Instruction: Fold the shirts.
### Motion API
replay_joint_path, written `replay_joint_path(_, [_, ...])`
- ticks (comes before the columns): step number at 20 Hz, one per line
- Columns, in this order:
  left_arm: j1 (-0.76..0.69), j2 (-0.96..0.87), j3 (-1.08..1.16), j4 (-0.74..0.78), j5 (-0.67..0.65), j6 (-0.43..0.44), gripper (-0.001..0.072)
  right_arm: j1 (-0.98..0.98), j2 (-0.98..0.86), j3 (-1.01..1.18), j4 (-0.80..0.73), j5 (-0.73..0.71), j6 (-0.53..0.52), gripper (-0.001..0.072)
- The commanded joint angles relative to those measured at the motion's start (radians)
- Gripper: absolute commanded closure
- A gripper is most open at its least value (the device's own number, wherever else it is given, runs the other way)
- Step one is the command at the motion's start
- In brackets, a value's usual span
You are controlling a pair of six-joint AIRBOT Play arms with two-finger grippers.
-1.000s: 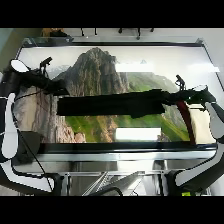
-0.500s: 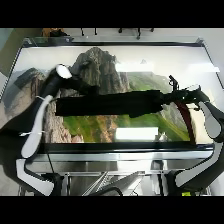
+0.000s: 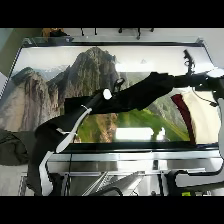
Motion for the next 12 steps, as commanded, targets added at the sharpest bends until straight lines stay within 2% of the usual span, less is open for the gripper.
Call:
replay_joint_path(1, [-0.044, -0.100, 0.167, 0.001, -0.055, -0.051, 0.0692, 0.001, 0.071, 0.042, 0.019, 0.013, 0.002, 0.0684])
replay_joint_path(3, [-0.034, -0.106, 0.270, 0.002, -0.164, -0.062, 0.0692, 0.001, 0.071, 0.042, 0.018, 0.013, 0.003, 0.0684])
replay_joint_path(5, [0.004, -0.074, 0.371, 0.003, -0.327, -0.059, 0.0692, 0.006, 0.071, 0.042, 0.045, 0.013, 0.002, 0.0684])
replay_joint_path(7, [0.080, 0.042, 0.368, 0.003, -0.431, -0.031, 0.0692, 0.024, 0.071, 0.042, 0.105, -0.008, 0.002, 0.0684])
replay_joint_path(12, [0.347, 0.410, 0.222, 0.002, -0.501, -0.023, 0.0692, 0.272, 0.055, 0.042, 0.119, -0.185, -0.002, 0.0685])
